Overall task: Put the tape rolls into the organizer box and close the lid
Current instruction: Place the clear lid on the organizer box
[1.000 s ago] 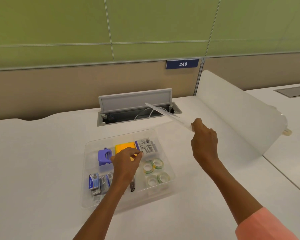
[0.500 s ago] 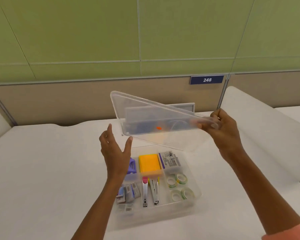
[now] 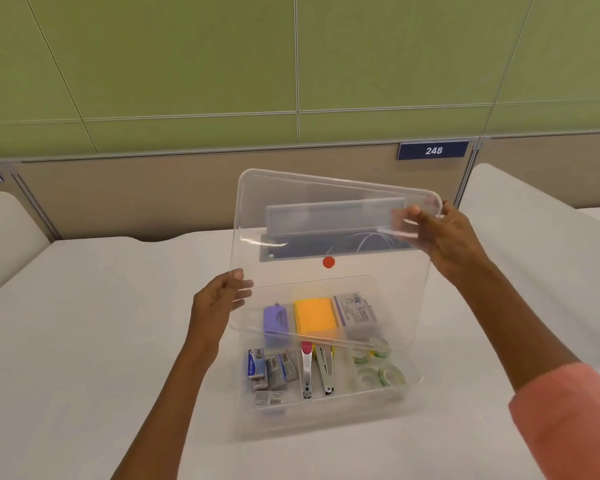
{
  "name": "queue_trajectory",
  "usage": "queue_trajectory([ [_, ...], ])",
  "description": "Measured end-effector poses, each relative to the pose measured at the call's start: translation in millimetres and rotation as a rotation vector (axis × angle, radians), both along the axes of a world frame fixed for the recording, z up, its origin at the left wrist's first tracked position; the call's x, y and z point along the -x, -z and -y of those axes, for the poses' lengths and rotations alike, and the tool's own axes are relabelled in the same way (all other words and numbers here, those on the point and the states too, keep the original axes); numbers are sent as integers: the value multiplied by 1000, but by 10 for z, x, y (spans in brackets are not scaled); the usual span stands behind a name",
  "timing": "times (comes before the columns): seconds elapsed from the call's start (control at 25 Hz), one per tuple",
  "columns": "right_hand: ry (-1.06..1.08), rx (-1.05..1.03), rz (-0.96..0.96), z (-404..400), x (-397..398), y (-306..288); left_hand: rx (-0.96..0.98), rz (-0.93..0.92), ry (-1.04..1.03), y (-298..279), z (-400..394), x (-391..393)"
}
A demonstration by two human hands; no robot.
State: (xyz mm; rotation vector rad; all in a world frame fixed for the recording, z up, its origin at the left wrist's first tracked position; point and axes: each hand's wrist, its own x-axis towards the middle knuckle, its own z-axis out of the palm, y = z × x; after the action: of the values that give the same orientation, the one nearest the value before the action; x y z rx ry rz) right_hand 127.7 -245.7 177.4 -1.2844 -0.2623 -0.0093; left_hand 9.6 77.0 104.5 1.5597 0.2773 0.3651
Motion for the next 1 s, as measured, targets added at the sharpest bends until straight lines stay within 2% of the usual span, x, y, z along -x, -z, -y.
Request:
queue_trajectory([
  [0.08,52,-44,-80,-56,-45,79,11,-21,-32,36,11,40],
  [0.16,109,-70,-172,-68,-76,159,107,-65,-83,114,0,90],
  [0.2,105,-5,-209,-65,-79,225,164,-100,-101,157,3,118],
  [0.32,49,359,-298,-49,-8,592,421,-211,-163,288,58,163],
  [0.4,55,370,-370,-63,94,852,521,-286,-218,380,96,172],
  [0.56,177,378,-478,-66,269,1155,427,-355,-292,545,118,233],
  [0.8,235,514,-458,5,458,1376,42,-416,-402,741,173,281],
  [1.0,342,544,-473,27,534,1412,33,-491,-382,865,207,308],
])
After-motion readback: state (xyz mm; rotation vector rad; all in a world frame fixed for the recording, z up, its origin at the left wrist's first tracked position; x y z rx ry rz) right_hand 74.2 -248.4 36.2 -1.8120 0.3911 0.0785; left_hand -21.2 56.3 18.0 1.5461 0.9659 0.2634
